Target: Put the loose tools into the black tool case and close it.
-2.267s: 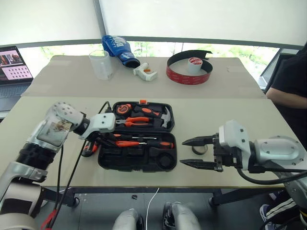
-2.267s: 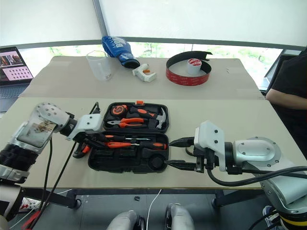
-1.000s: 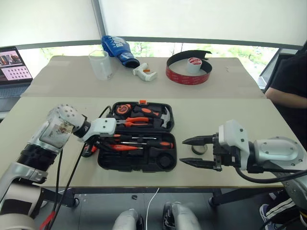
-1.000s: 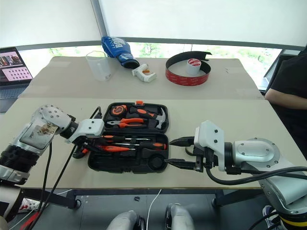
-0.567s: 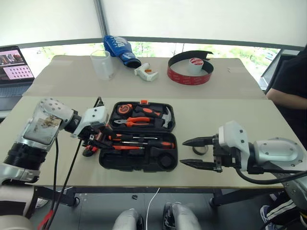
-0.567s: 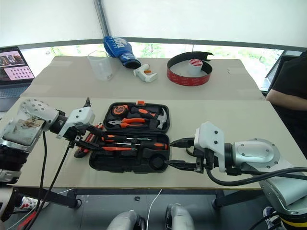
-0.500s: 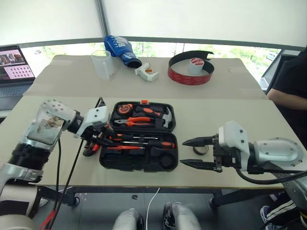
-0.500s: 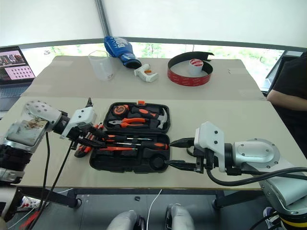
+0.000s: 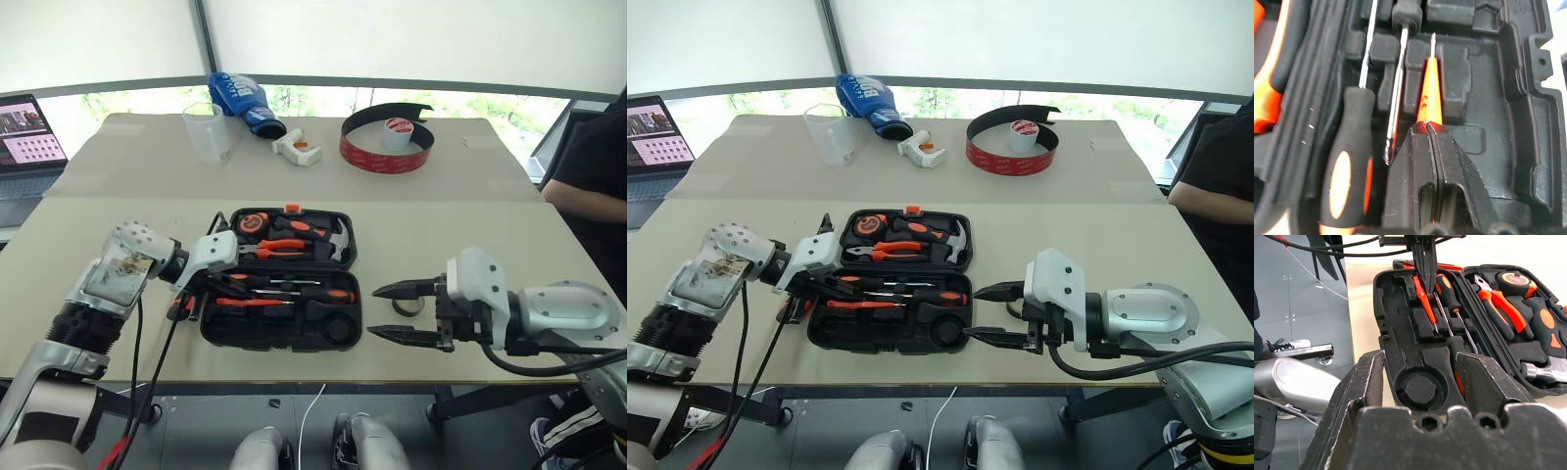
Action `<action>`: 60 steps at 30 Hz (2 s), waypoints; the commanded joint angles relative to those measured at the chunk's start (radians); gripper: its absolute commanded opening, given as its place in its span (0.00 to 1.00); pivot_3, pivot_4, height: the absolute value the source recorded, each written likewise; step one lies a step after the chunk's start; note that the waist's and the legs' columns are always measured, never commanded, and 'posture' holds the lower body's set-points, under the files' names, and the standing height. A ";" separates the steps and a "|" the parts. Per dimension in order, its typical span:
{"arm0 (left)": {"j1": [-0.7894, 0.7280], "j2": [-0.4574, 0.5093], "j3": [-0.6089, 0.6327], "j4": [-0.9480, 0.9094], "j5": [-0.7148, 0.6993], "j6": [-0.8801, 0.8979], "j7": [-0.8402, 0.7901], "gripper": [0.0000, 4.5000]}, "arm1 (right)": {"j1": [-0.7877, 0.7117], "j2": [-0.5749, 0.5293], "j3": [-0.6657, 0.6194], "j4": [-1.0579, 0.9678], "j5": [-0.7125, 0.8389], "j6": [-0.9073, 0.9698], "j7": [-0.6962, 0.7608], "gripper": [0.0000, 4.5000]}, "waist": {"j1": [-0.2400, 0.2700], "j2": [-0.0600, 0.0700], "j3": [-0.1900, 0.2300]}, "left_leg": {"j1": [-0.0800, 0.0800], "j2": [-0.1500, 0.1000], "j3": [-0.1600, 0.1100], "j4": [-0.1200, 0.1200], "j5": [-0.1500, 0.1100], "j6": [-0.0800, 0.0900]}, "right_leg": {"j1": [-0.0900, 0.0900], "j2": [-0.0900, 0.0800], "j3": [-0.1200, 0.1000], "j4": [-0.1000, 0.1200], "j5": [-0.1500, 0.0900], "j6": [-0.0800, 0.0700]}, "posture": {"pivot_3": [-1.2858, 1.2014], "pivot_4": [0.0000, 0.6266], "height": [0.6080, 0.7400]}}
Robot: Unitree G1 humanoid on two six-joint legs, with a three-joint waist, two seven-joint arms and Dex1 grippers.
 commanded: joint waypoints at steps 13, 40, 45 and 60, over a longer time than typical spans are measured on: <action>0.088 0.002 0.116 -0.036 -0.063 0.026 0.094 0.01 | -0.011 -0.009 -0.011 -0.009 0.001 -0.020 0.001 0.73 | 0.001 0.000 0.000 | 0.001 0.000 0.000 -0.001 0.000 0.000 | 0.001 -0.001 0.000 0.000 0.000 0.000 | 0.52 0.24 0.90; 0.968 -0.063 1.030 -0.742 -0.272 0.606 0.623 1.00 | -0.257 0.090 0.163 0.269 -0.066 -0.142 0.203 0.73 | 0.036 0.000 0.000 | 0.002 0.000 -0.003 -0.006 -0.005 -0.009 | 0.000 -0.003 -0.001 -0.003 0.000 0.000 | 0.52 0.24 0.90; 0.787 -0.046 0.890 -0.733 -0.319 0.734 0.723 1.00 | -0.243 0.090 0.159 0.254 -0.077 -0.151 0.204 0.73 | 0.028 0.000 -0.001 | 0.001 -0.001 -0.003 -0.006 -0.005 -0.009 | 0.000 -0.002 -0.001 -0.003 0.001 0.000 | 0.52 0.24 0.90; 0.433 0.000 0.422 -0.384 -0.240 0.678 0.777 1.00 | -0.124 0.054 0.071 0.098 -0.034 -0.080 0.081 0.73 | 0.013 0.000 -0.001 | 0.003 -0.001 -0.002 -0.006 -0.004 -0.010 | 0.002 -0.002 0.000 -0.002 0.001 -0.001 | 0.52 0.24 0.90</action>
